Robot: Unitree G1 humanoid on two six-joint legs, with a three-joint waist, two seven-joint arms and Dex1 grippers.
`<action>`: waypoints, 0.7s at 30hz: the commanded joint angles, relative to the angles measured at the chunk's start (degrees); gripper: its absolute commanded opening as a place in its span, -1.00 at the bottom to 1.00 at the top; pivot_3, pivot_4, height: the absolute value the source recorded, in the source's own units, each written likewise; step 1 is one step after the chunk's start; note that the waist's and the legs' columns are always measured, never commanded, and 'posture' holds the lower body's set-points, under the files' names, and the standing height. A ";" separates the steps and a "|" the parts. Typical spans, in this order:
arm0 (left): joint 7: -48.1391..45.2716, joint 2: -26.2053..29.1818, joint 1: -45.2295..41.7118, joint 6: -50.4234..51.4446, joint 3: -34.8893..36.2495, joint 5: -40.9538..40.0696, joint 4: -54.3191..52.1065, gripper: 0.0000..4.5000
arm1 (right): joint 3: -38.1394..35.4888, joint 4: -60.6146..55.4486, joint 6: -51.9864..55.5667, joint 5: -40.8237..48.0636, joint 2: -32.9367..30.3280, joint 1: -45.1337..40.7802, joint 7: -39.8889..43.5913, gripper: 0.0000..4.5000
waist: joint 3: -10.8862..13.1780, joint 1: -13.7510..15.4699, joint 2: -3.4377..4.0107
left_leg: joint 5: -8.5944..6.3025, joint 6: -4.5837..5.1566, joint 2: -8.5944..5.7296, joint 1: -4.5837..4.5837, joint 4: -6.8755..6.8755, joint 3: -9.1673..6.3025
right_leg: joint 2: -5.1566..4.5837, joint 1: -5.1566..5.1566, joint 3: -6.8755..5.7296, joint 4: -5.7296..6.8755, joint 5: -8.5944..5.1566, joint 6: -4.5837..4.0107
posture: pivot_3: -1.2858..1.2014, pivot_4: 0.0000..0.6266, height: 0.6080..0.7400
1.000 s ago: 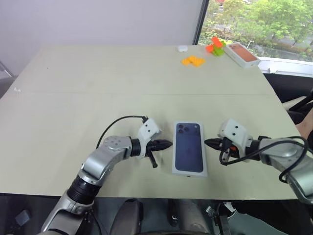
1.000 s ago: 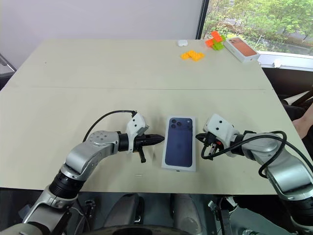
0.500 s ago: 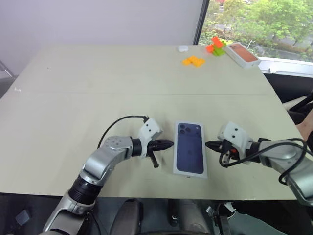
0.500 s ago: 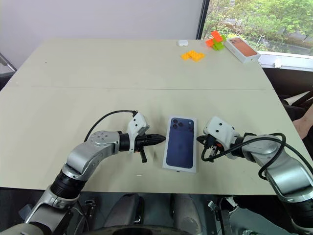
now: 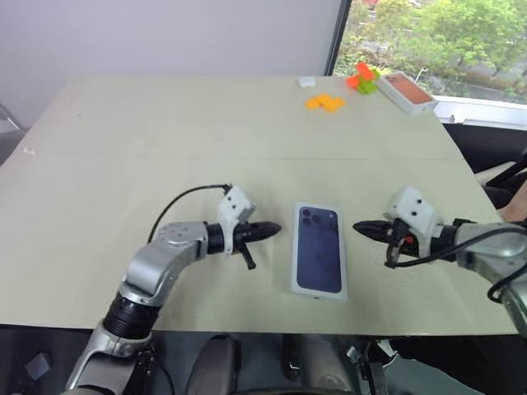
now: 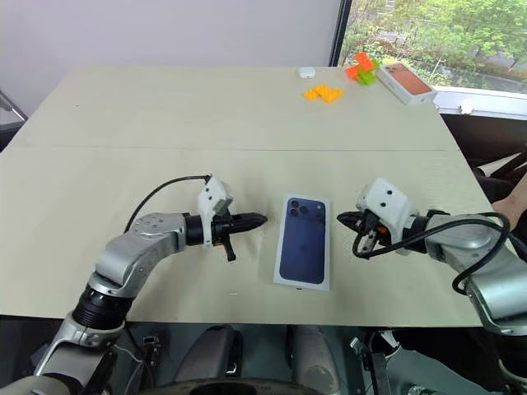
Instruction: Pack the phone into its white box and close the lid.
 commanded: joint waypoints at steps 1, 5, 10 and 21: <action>0.41 -1.49 -1.98 0.40 -0.17 -1.77 -2.72 -1.00 | 1.58 -3.34 0.77 1.53 0.91 -0.27 -0.25 -0.99 | 0.00 0.08 0.00 | 0.00 0.00 -0.01 -0.02 0.00 -0.01 | -0.01 0.00 0.00 -0.01 0.00 0.00 | 0.03 -0.52 1.00; 2.02 -5.10 -5.20 -0.46 -5.70 1.23 -0.88 -1.00 | 4.99 -5.14 1.75 1.83 1.56 1.05 -0.74 -0.99 | 0.00 0.13 0.00 | 0.00 0.00 -0.15 -0.09 0.03 0.00 | -0.16 0.00 0.00 -0.04 0.00 0.01 | 0.03 -0.52 1.00; 2.72 -5.36 -8.96 -3.78 -13.19 9.21 6.36 -1.00 | 6.96 -7.00 1.79 1.24 0.28 3.62 -0.27 -0.99 | 0.00 -0.16 0.00 | 0.00 0.00 -0.26 -0.11 0.05 0.01 | -0.22 0.00 0.01 -0.07 0.00 0.02 | 0.03 -0.52 1.00; 2.36 -6.72 -11.37 -1.42 -17.07 13.76 13.63 -1.00 | 11.07 -5.62 2.44 -2.50 0.01 5.21 -2.76 -0.99 | -0.09 -0.01 -0.01 | 0.01 -0.02 -0.13 -0.03 0.06 0.01 | -0.06 0.30 0.00 0.01 -0.02 0.00 | 0.03 -0.52 1.00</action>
